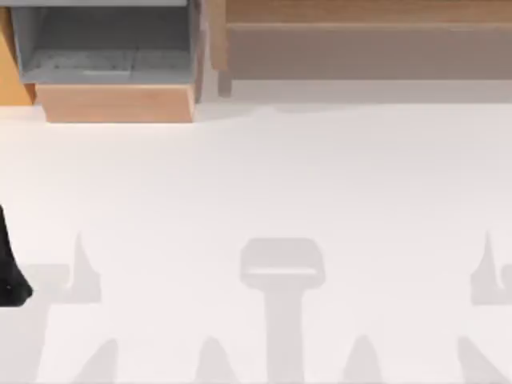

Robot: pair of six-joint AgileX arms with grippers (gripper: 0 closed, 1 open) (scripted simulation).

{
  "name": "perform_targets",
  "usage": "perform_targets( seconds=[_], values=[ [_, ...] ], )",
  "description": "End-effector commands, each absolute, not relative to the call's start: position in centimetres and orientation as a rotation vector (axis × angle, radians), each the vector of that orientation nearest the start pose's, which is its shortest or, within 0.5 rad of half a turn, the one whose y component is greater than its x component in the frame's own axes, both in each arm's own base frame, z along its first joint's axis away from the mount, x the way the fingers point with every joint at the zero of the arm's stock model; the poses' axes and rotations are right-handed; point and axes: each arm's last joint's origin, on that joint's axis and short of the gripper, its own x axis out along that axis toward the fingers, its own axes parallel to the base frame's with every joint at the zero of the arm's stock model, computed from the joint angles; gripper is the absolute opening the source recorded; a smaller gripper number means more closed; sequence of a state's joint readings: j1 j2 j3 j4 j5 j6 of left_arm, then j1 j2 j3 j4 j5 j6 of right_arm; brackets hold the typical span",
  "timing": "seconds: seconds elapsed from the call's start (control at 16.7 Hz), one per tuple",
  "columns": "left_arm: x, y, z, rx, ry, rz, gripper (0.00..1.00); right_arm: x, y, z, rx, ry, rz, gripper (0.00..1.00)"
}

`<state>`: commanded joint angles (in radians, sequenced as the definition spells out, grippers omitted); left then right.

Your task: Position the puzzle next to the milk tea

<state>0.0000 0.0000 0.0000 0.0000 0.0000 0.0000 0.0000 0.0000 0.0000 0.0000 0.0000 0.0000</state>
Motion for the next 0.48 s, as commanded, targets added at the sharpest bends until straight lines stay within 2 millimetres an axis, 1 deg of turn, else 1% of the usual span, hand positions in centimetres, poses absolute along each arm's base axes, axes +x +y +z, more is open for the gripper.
perform_targets(
  seconds=[0.12,0.24,0.36,0.48],
  values=[
    [10.6,-0.1,16.0,0.000,0.000,0.000,1.00,10.6,-0.1,16.0,0.000,0.000,0.000,1.00],
    [10.6,-0.1,16.0,0.000,0.000,0.000,1.00,10.6,-0.2,16.8,0.000,-0.004,-0.002,1.00],
    [10.6,-0.1,16.0,0.000,0.000,0.000,1.00,10.7,-0.4,18.7,0.000,-0.013,-0.006,1.00],
    [10.6,-0.1,16.0,0.000,0.000,0.000,1.00,11.2,-0.7,21.6,0.000,-0.023,-0.007,1.00]
  ],
)
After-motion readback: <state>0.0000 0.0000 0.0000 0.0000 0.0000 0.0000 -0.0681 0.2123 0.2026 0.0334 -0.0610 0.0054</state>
